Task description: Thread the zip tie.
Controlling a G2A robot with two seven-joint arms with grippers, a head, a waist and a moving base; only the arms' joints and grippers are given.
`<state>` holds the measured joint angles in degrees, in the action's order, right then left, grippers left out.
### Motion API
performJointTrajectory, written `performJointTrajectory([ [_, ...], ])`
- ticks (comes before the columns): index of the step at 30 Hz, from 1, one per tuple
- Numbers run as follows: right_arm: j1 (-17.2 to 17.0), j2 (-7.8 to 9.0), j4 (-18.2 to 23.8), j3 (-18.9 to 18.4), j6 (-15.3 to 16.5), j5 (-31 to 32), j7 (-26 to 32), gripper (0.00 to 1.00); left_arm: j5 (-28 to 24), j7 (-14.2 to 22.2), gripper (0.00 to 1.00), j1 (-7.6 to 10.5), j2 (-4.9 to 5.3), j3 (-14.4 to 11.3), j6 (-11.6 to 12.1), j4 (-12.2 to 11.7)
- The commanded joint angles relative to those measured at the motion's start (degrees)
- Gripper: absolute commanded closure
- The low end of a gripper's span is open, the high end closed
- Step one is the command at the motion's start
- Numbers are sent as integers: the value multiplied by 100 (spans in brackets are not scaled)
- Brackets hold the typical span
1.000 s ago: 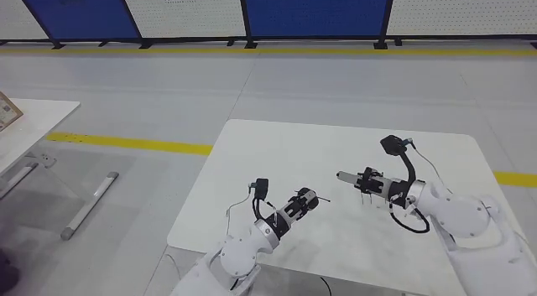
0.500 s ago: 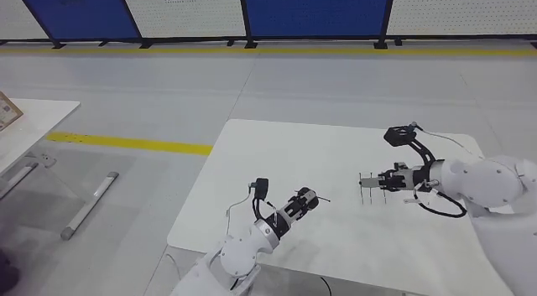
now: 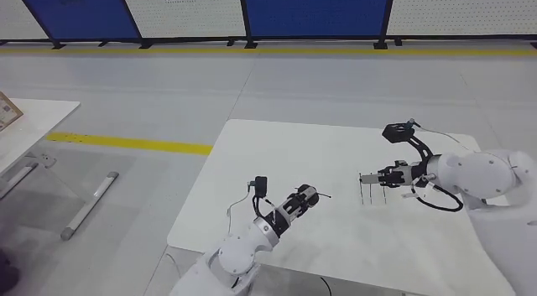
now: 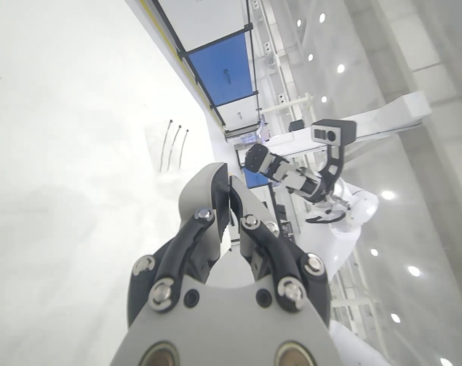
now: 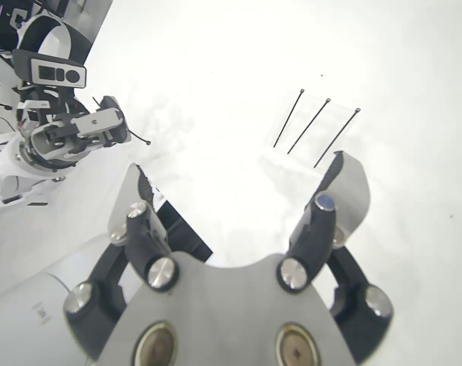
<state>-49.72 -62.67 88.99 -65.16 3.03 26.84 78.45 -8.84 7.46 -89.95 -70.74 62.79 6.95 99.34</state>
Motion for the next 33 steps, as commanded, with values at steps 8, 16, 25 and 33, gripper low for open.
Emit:
performJointTrajectory([
  [8,0,0,0,0,0,0,0,0,-176,209,100,78,3,27,322,-258],
  [16,201,-9,-23,274,-198,363,119,0,-176,209,100,78,3,27,322,-258],
  [25,1579,-282,-1458,1892,-1110,208,119,0,-176,209,100,78,3,27,322,-258],
  [33,1764,-578,-2290,2485,-1238,-186,-95,0,-176,209,100,78,3,27,322,-258],
])
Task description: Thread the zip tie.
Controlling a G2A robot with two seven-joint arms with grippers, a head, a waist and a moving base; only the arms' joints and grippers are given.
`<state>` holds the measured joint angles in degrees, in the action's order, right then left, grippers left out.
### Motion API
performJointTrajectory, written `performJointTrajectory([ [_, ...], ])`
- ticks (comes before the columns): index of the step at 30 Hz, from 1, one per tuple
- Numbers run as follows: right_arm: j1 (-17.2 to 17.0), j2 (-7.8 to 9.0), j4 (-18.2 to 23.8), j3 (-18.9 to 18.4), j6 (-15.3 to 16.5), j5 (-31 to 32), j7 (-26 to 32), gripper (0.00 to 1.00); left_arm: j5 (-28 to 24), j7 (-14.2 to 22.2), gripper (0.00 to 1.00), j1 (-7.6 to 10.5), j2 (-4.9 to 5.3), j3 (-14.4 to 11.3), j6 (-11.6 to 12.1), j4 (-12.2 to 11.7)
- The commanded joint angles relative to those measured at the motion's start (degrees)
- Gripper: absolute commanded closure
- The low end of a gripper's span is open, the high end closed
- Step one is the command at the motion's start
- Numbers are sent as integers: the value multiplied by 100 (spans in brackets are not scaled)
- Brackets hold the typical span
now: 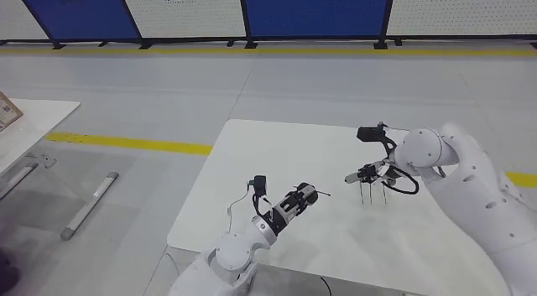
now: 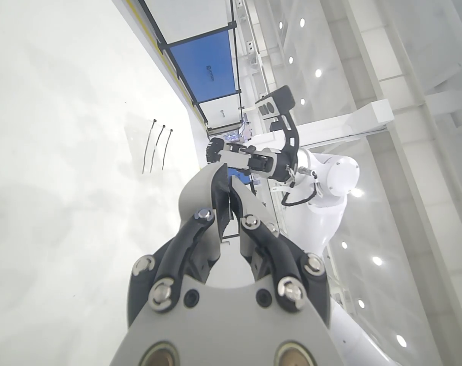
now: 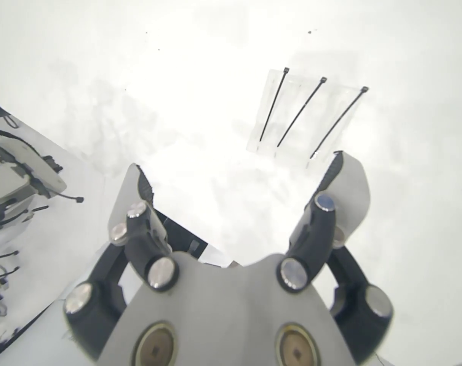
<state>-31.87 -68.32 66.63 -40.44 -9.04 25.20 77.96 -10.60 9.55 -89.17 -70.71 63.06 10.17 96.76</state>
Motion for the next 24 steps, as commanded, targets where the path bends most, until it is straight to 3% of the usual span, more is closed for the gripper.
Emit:
performJointTrajectory([
  [1,-24,-15,-66,11,-52,-21,-64,0,0,0,100,0,0,0,0,0],
  [11,-24,-15,-66,11,-52,-21,-64,0,0,0,100,0,0,0,0,0],
  [14,-169,-5,58,-51,127,-98,-334,0,0,0,100,0,0,0,0,0],
  [18,-531,117,343,-435,50,-134,-938,0,0,0,100,0,0,0,0,0],
  [24,-1404,397,1187,-1127,28,-63,-1368,0,0,0,100,0,0,0,0,0],
])
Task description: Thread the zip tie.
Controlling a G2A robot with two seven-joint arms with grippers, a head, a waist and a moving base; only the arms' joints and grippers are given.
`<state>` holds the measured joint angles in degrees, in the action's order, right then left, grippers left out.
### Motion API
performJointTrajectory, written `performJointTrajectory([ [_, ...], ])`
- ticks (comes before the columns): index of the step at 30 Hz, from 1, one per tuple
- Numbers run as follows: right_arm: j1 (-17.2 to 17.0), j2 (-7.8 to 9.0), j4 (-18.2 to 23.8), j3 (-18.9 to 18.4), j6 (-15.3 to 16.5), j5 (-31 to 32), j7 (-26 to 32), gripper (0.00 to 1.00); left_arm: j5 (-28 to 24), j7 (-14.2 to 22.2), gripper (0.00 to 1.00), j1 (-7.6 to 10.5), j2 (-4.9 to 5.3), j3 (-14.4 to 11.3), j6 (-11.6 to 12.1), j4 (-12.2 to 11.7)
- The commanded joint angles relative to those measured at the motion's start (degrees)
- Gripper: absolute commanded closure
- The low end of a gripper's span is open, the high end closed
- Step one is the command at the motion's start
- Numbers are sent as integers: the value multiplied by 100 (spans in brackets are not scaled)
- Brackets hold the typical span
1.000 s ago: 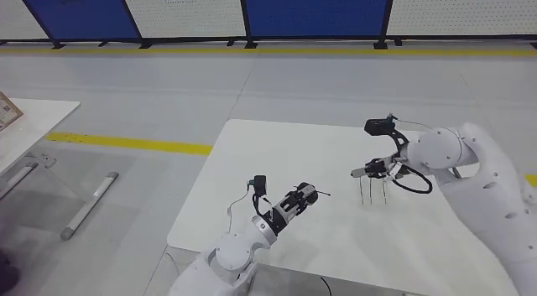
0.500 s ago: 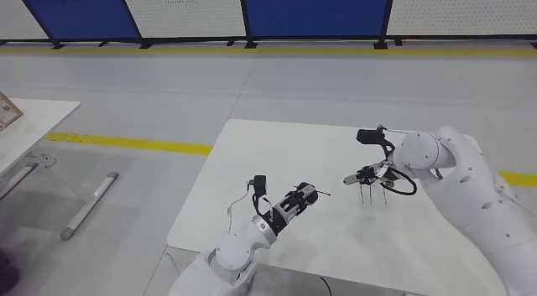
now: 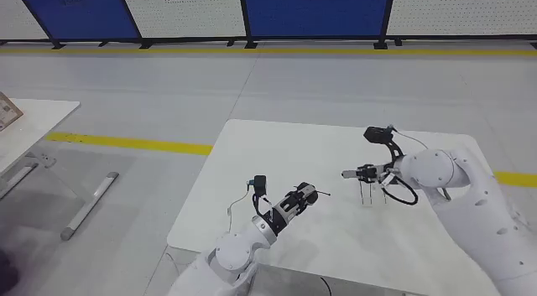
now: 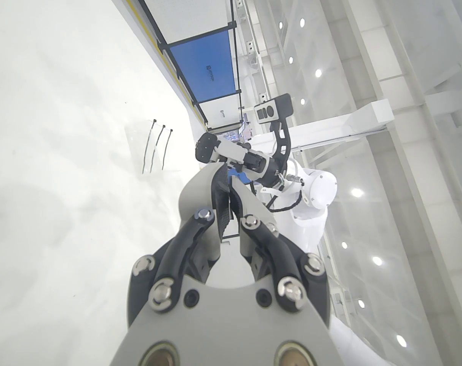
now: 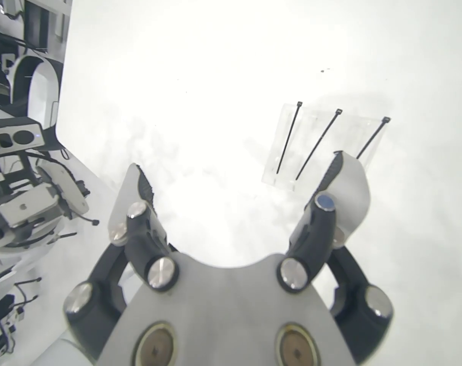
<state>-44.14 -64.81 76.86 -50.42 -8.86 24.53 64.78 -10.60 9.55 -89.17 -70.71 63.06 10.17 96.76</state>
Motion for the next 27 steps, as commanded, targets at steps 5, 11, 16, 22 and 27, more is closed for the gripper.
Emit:
performJointTrajectory([
  [5,-672,178,561,-503,241,-110,-132,0,0,0,100,0,0,0,0,0],
  [11,-623,158,381,-409,473,-219,66,0,0,0,100,0,0,0,0,0],
  [16,-623,158,381,-409,473,-219,66,0,0,0,100,0,0,0,0,0],
  [22,-658,139,304,-420,-72,-66,-281,0,0,0,100,0,0,0,0,0],
  [27,-504,94,274,-278,-377,185,-288,0,0,0,100,0,0,0,0,0],
])
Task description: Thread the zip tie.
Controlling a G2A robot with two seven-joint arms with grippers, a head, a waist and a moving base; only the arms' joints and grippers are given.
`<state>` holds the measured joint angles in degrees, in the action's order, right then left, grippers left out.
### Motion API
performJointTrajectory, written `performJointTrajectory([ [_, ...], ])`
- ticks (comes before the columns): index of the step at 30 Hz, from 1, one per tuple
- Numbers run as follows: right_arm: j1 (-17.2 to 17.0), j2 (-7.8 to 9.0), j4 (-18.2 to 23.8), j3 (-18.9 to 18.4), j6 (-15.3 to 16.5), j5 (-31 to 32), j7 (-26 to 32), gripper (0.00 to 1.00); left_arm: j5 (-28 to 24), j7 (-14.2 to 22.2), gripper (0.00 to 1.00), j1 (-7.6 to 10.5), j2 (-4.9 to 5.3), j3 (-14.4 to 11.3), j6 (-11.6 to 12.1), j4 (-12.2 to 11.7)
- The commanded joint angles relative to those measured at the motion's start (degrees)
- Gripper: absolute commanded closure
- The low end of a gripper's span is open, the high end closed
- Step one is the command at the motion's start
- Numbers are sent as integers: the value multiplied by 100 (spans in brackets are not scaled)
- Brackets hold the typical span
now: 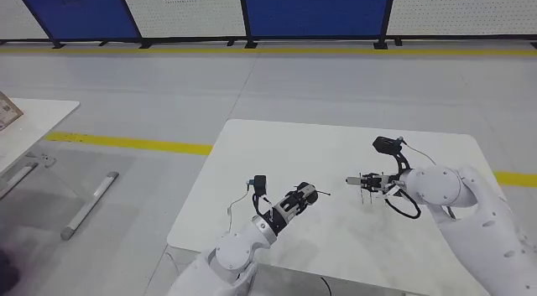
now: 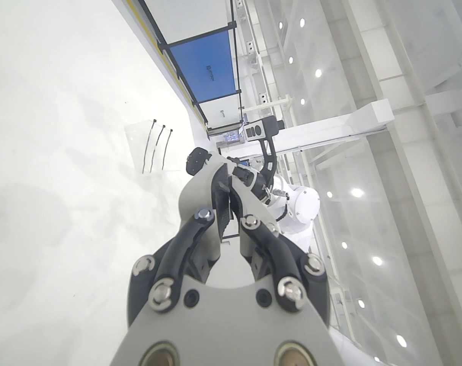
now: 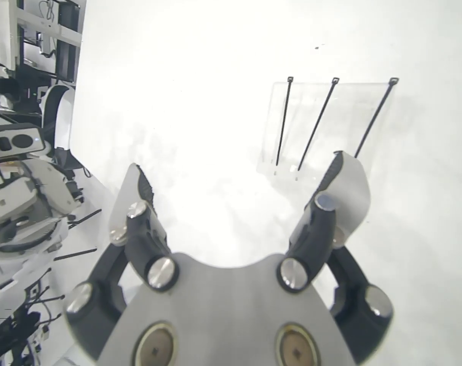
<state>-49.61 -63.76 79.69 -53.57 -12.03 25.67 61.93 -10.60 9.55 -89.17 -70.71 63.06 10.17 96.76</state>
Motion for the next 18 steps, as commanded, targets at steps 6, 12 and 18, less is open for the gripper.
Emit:
performJointTrajectory([
  [6,375,-99,-179,306,-482,471,92,0,0,0,100,0,0,0,0,0],
  [12,375,-99,-179,306,-482,471,92,0,0,0,100,0,0,0,0,0],
  [18,336,-87,-54,331,-482,839,-93,0,0,0,100,0,0,0,0,0],
])
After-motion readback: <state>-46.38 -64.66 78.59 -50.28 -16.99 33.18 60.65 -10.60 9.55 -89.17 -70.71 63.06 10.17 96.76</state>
